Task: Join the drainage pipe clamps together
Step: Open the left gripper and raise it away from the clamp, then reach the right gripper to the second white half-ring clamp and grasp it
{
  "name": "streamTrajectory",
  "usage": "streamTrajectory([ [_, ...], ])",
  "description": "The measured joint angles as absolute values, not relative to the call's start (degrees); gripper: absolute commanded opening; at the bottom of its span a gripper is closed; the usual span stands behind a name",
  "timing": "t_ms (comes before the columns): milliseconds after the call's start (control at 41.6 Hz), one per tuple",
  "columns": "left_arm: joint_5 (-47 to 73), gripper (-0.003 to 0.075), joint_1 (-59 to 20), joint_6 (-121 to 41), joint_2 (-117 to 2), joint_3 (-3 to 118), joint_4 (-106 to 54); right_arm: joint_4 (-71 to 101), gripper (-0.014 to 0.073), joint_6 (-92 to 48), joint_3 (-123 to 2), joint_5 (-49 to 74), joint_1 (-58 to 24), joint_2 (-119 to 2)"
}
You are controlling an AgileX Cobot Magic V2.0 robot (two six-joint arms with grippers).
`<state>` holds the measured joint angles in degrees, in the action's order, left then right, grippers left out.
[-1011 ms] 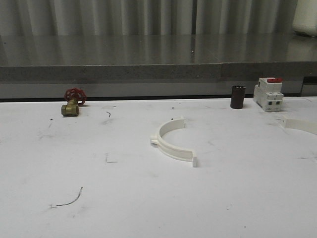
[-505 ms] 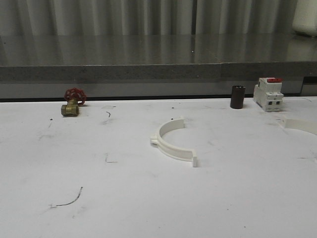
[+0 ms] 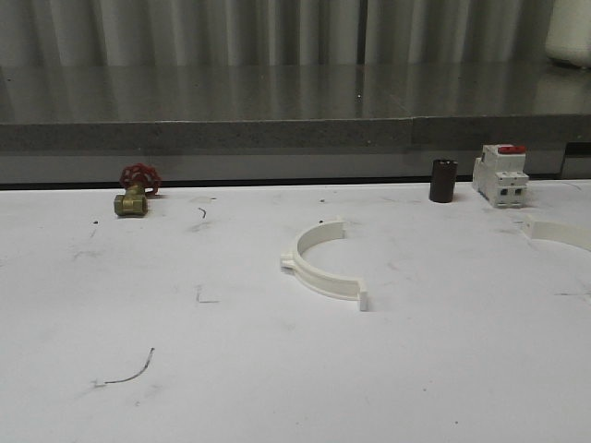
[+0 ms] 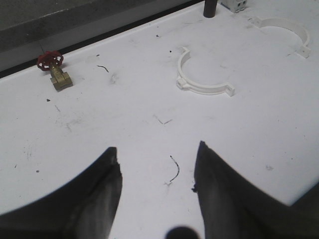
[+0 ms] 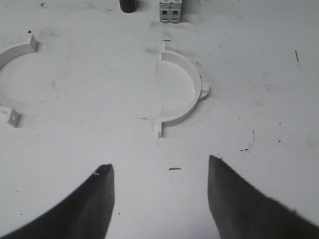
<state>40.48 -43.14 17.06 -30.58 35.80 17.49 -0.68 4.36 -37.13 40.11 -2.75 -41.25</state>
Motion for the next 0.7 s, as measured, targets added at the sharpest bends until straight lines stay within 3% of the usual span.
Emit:
streamTrajectory([
  [265,40.5,0.0335,-43.1,17.1,-30.6,35.8,17.5,-0.7,0.0445,4.4,-40.4,46.3,-1.8,-45.9],
  [698,40.5,0.0335,-43.1,17.0,-30.6,35.8,17.5,0.0,0.0445,-0.9,-61.9,54.1,6.0,-79.1],
])
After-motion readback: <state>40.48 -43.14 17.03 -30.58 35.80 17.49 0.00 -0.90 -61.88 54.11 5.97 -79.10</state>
